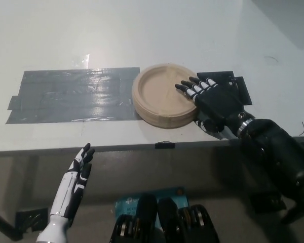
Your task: A stack of plates is kept in the middle of the desk close to the robot and the robot grabs the stack with its right hand, picks it up and hands it to a person.
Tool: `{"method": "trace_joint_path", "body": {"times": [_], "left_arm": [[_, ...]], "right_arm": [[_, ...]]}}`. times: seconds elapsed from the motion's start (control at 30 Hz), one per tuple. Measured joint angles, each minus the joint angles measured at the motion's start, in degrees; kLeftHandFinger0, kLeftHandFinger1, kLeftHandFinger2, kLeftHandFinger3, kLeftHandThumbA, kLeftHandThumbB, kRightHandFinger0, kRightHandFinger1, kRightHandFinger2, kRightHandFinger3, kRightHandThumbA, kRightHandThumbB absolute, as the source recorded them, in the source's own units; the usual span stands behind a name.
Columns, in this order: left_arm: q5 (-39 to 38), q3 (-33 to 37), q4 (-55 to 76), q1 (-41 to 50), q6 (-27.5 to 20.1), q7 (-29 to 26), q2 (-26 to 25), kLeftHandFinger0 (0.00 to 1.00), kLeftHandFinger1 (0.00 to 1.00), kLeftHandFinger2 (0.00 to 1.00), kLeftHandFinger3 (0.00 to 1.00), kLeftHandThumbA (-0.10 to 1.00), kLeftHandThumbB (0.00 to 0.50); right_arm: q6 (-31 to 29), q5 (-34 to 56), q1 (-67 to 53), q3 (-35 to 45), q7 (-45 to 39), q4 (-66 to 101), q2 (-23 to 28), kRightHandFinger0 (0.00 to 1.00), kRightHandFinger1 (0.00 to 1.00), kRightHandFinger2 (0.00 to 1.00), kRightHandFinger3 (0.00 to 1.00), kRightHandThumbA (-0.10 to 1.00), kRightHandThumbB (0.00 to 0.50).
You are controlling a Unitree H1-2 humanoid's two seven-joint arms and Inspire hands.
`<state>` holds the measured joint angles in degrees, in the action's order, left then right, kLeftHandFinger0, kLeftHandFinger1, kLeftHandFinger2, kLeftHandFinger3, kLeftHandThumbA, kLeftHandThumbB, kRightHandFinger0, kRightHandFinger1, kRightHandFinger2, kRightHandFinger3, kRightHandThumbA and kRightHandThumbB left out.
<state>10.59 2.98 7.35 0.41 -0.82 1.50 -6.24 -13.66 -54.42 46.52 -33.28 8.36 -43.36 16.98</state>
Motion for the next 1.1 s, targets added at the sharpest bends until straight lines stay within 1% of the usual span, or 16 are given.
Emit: {"method": "trace_joint_path", "body": {"times": [0.1, 0.13, 0.17, 0.33, 0.37, 0.4, 0.5, 0.57, 0.63, 0.73, 0.77, 0.87, 0.9, 1.0, 1.07, 1.1], "left_arm": [[0.0, 0.0, 0.0, 0.0, 0.0, 0.0, 0.1, 1.0, 1.0, 1.0, 1.0, 1.0, 0.0], [0.0, 0.0, 0.0, 0.0, 0.1, 0.0, 0.1, 1.0, 1.0, 1.0, 1.0, 1.0, 0.0], [0.0, 0.0, 0.0, 0.0, 0.1, 0.0, 0.1, 1.0, 1.0, 1.0, 1.0, 1.0, 0.0], [0.0, 0.0, 0.0, 0.0, 0.3, 0.0, 0.1, 1.0, 1.0, 1.0, 1.0, 1.0, 0.0], [0.0, 0.0, 0.0, -0.1, 0.3, 0.0, 0.1, 1.0, 1.0, 1.0, 1.0, 1.0, 0.0], [0.0, 0.0, 0.0, -0.2, 0.3, 0.0, 0.1, 1.0, 1.0, 1.0, 1.0, 1.0, 0.0], [0.0, 0.0, 0.0, -0.7, 0.4, 0.0, 0.1, 1.0, 1.0, 1.0, 1.0, 1.0, 0.0], [0.0, 0.0, 0.0, -0.8, 0.5, 0.0, 0.1, 1.0, 1.0, 1.0, 1.0, 1.0, 0.0], [0.0, 0.0, 0.0, -1.2, 0.8, 0.2, 0.1, 1.0, 1.0, 1.0, 1.0, 1.0, 0.0], [0.0, 0.0, 0.0, -1.4, 1.1, 0.4, 0.1, 1.0, 1.0, 1.0, 1.0, 1.0, 0.0], [0.0, 0.0, 0.0, -1.5, 1.2, 0.4, 0.1, 1.0, 1.0, 1.0, 1.0, 1.0, 0.0], [0.0, 0.0, 0.0, -1.7, 1.3, 0.4, 0.1, 1.0, 1.0, 1.0, 1.0, 1.0, 0.0], [0.0, -0.1, 0.0, -1.9, 1.4, 0.5, 0.1, 1.0, 1.0, 1.0, 1.0, 1.0, 0.0], [0.0, -0.1, 0.0, -2.2, 1.4, 0.5, 0.0, 1.0, 1.0, 1.0, 1.0, 1.0, 0.0], [0.0, -0.1, 0.0, -2.4, 1.4, 0.5, -0.1, 1.0, 1.0, 1.0, 1.0, 1.0, 0.0], [0.0, -0.1, 0.0, -2.5, 1.4, 0.5, -0.1, 1.0, 1.0, 1.0, 1.0, 1.0, 0.0]], "right_arm": [[0.1, -1.1, 1.5, -1.9, 5.0, -3.9, -1.0, 0.0, 0.03, 0.2, 0.4, -0.1, 0.288], [0.1, -1.5, 2.2, -2.8, 7.2, -5.8, -1.5, 0.0, 0.04, 0.27, 0.38, -0.1, 0.245], [0.1, -1.7, 2.7, -3.3, 8.6, -7.1, -2.0, 0.0, 0.08, 0.35, 0.3, -0.1, 0.265], [0.0, -2.8, 5.2, -6.1, 17.3, -14.9, -4.1, 0.0, 0.07, 0.4, 0.44, -0.1, 0.29], [-0.1, -3.0, 5.5, -6.8, 19.0, -16.1, -4.3, 0.0, 0.07, 0.39, 0.3, -0.1, 0.277], [-0.2, -3.1, 5.7, -7.2, 20.4, -17.2, -4.4, 0.0, 0.06, 0.4, 0.26, -0.1, 0.278], [-0.8, -3.4, 6.2, -8.5, 25.3, -19.8, -4.8, 0.0, 0.06, 0.42, 0.24, -0.1, 0.253], [-1.0, -3.5, 6.2, -8.9, 26.8, -20.4, -4.9, 0.0, 0.05, 0.4, 0.29, -0.1, 0.289], [-1.4, -3.8, 6.2, -9.8, 30.5, -21.5, -4.9, 0.0, 0.02, 0.37, 0.21, -0.1, 0.304], [-1.5, -4.3, 6.2, -10.4, 34.0, -21.8, -4.8, 0.0, 0.11, 0.56, 0.15, -0.1, 0.293], [-1.6, -4.5, 6.2, -10.6, 35.4, -21.8, -4.8, 0.0, 0.12, 0.56, 0.27, -0.1, 0.293], [-1.9, -5.0, 6.2, -10.7, 38.0, -20.6, -4.4, 0.0, 0.06, 0.47, 0.41, -0.1, 0.291], [-2.2, -5.4, 6.0, -10.3, 39.2, -18.2, -3.6, 0.0, 0.04, 0.44, 0.42, -0.1, 0.287], [-2.9, -5.6, 5.9, -9.2, 40.7, -12.1, -1.8, 0.0, 0.0, 0.38, 0.27, -0.1, 0.294], [-3.2, -5.6, 5.8, -8.2, 41.2, -9.2, -1.0, 0.0, 0.0, 0.39, 0.33, -0.1, 0.31], [-3.3, -5.6, 5.8, -7.7, 41.4, -7.5, -0.4, 0.0, 0.0, 0.38, 0.29, -0.1, 0.323]]}}
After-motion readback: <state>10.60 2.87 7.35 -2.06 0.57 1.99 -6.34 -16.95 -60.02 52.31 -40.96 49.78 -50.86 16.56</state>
